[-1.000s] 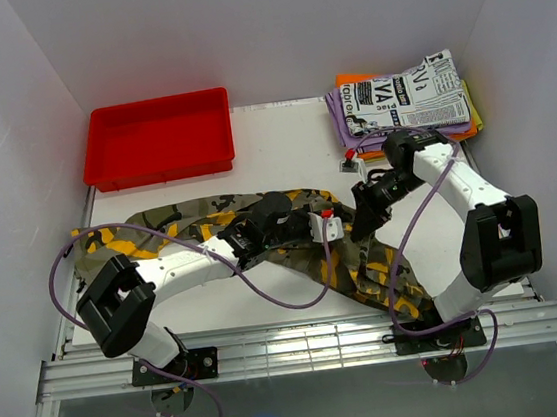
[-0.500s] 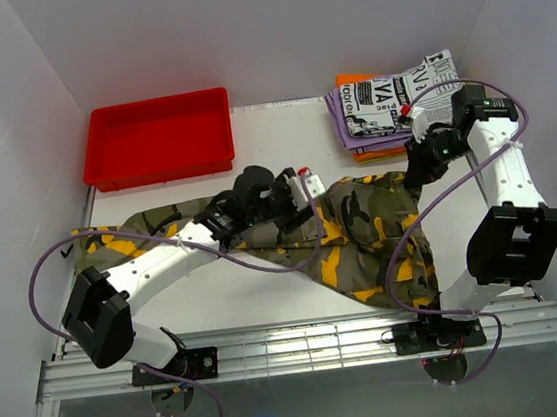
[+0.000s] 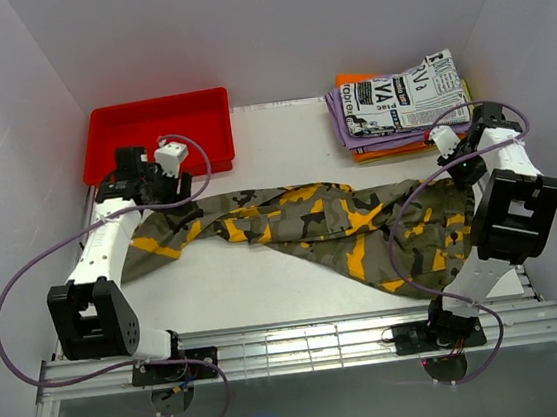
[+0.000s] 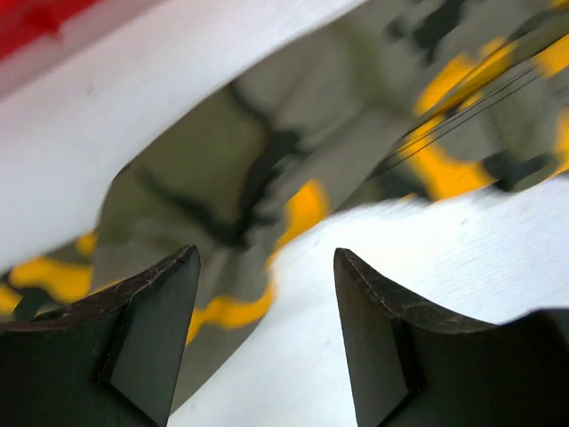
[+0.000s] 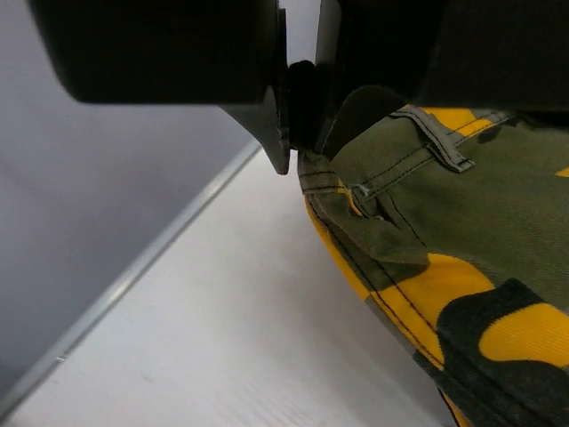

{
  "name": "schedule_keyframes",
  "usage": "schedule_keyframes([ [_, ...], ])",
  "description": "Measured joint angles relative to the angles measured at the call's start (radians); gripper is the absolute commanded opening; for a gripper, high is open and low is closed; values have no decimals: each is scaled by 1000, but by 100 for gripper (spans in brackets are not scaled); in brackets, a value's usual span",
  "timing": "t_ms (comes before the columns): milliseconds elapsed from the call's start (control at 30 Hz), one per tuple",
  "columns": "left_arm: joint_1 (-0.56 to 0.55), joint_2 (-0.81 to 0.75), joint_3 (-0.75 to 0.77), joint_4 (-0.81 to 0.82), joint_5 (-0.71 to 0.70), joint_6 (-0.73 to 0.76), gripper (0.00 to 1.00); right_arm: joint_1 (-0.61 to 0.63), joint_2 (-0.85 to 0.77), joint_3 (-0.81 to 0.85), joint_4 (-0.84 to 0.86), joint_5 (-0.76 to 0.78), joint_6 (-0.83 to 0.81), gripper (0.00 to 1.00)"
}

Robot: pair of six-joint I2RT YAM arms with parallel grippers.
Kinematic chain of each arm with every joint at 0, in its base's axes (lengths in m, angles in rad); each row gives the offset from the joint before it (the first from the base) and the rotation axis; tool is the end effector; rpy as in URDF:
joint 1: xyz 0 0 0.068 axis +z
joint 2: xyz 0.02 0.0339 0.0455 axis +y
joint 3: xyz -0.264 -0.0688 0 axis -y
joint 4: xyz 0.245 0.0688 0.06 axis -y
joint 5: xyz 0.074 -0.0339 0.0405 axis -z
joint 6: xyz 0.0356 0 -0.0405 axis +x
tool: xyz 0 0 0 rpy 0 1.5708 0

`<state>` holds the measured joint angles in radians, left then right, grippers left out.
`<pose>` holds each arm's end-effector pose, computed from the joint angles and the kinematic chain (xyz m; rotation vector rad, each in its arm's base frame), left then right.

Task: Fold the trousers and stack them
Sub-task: Flatten the trousers out

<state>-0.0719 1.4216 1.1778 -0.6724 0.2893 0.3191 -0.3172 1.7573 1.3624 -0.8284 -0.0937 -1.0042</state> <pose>0.2973 -0.0316 0.2879 0.5942 2.3776 -0.2514 0.3388 -0.1077 0.2311 -0.9660 2.6321 -0.1982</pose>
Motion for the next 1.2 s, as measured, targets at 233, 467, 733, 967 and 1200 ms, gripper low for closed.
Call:
schedule_keyframes([
  [233,269,25,-42,-170,20,167,74,26,32,93,38,109,-26,94],
  [467,346,14,-77,-322,37,393,75,177,-71,180,-144,10,-35,79],
  [733,345,-99,-325,-239,-103,599,75,414,-335,-90,-338,-105,-80,77],
  [967,345,125,-312,-61,-169,603,61,538,-326,-316,-373,-138,-79,79],
  [1200,348,207,-225,-60,-188,575,1,575,-329,-478,-262,-107,-72,71],
])
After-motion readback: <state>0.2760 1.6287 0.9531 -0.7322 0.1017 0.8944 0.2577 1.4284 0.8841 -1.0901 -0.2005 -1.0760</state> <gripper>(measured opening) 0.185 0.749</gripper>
